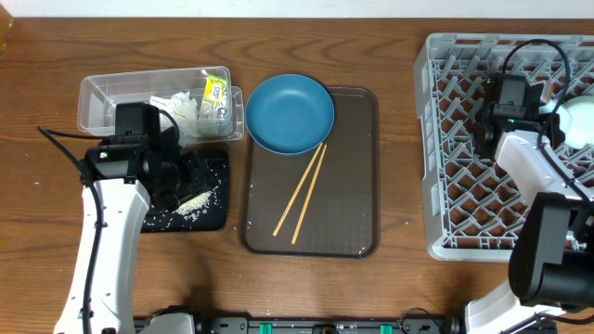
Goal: Sort waste into correct bins and load items into the dishwasher rack
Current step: 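Lift the bowl with the right gripper and set it in the rack, then move the right gripper to the blue plate and grasp its rim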
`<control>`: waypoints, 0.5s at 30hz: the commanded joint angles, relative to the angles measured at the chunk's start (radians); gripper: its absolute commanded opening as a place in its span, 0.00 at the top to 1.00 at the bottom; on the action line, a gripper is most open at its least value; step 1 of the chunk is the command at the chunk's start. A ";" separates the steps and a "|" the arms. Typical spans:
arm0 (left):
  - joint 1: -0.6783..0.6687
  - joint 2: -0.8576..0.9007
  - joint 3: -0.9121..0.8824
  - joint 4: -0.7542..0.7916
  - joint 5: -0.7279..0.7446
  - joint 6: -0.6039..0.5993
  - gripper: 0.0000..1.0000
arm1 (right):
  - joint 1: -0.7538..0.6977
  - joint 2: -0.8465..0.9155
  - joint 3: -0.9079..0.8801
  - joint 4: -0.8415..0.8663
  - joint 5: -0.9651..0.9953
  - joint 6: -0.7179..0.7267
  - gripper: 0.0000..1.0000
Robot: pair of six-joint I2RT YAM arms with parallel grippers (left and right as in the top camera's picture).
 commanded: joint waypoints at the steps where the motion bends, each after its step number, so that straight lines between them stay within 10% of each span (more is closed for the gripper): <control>1: 0.005 -0.007 0.005 -0.005 -0.013 0.005 0.48 | 0.029 -0.019 0.000 -0.011 0.008 0.042 0.96; 5: 0.005 -0.007 0.005 -0.006 -0.013 0.005 0.48 | 0.048 -0.097 0.000 -0.014 -0.009 0.085 0.91; 10: 0.005 -0.007 0.005 -0.006 -0.013 0.006 0.48 | 0.058 -0.244 0.000 -0.038 -0.297 0.082 0.51; 15: 0.005 -0.007 0.005 -0.006 -0.013 0.005 0.48 | 0.077 -0.351 0.000 -0.121 -0.610 0.113 0.54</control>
